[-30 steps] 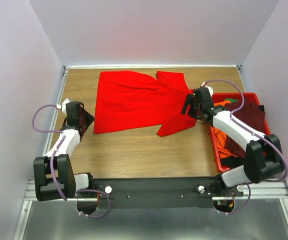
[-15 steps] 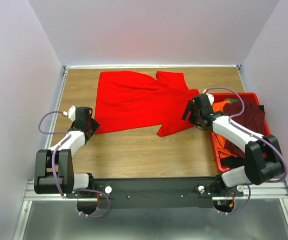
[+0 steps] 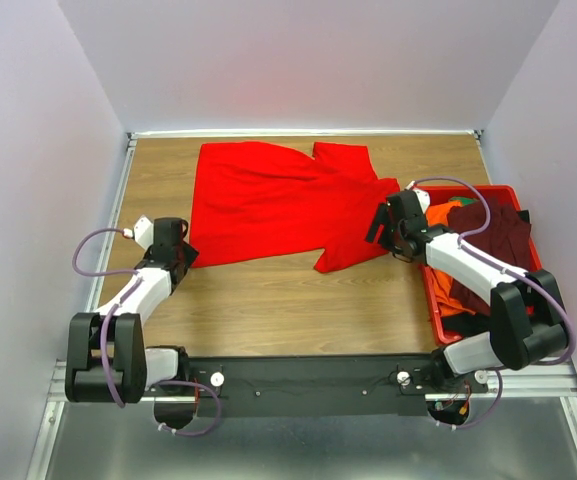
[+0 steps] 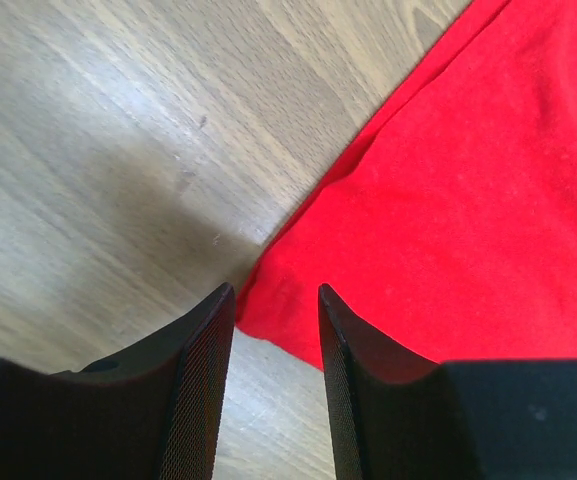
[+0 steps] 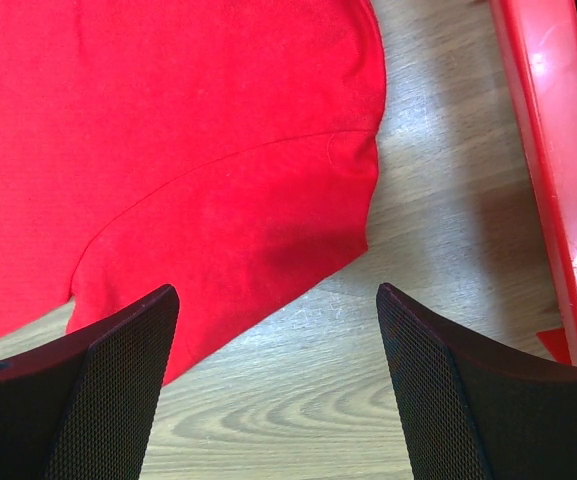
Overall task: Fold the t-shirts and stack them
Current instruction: Flatten the tshirt out
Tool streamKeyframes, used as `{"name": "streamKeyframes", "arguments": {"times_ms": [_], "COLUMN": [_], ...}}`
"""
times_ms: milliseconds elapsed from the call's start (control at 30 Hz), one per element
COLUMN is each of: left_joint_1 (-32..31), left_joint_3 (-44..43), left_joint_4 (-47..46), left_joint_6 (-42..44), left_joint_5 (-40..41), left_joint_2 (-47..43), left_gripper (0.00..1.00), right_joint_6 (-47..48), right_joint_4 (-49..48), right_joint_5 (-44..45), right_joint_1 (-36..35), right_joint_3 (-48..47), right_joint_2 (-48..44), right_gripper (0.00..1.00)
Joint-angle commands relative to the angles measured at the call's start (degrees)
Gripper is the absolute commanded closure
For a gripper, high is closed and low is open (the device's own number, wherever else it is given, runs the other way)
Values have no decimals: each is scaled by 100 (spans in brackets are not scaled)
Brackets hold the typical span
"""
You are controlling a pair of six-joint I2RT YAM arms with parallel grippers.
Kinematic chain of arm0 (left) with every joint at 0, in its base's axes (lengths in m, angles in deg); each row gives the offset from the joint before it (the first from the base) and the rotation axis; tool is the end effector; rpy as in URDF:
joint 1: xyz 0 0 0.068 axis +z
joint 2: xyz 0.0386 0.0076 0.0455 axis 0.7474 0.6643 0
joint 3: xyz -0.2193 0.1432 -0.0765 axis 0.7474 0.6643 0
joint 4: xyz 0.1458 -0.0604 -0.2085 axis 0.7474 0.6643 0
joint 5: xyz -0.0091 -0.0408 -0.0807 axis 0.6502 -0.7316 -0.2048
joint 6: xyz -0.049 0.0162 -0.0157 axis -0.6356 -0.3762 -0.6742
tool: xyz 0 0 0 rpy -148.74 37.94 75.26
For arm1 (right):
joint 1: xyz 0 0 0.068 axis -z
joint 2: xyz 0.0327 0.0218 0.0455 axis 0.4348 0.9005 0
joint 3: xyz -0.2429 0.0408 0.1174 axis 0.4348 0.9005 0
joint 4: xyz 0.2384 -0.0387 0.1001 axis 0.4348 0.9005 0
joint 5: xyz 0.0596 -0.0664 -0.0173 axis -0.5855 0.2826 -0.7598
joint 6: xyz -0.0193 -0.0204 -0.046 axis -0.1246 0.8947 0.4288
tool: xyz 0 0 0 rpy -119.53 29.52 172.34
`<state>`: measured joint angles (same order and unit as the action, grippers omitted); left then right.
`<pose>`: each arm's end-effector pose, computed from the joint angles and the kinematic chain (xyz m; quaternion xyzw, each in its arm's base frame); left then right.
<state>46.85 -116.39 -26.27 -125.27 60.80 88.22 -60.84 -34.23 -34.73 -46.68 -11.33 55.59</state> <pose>0.2329 0.0027 0.1671 -0.4410 0.8136 -0.0612 0.3739 0.2719 0.0945 0.2013 0.1685 0.9200 0.0606 0.3487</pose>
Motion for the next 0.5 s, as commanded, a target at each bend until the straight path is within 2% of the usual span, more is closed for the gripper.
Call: {"name": "streamKeyframes", "arguments": {"times_ms": [0,467], "left_joint_1": [-15,-208], "left_joint_3": [165,289], "left_joint_4": [213,-305], "left_joint_6": [-71,-97], "left_joint_5": [387,149], "left_joint_2": [-273,227], "left_gripper": [53,53], "right_joint_6": [-89,-54], "right_joint_4": [-92,-118], "right_joint_5": [217,270], "right_joint_1": [-1,-1], "right_joint_3": [68,24], "right_joint_2": [1,211], "right_gripper": [14,13]}}
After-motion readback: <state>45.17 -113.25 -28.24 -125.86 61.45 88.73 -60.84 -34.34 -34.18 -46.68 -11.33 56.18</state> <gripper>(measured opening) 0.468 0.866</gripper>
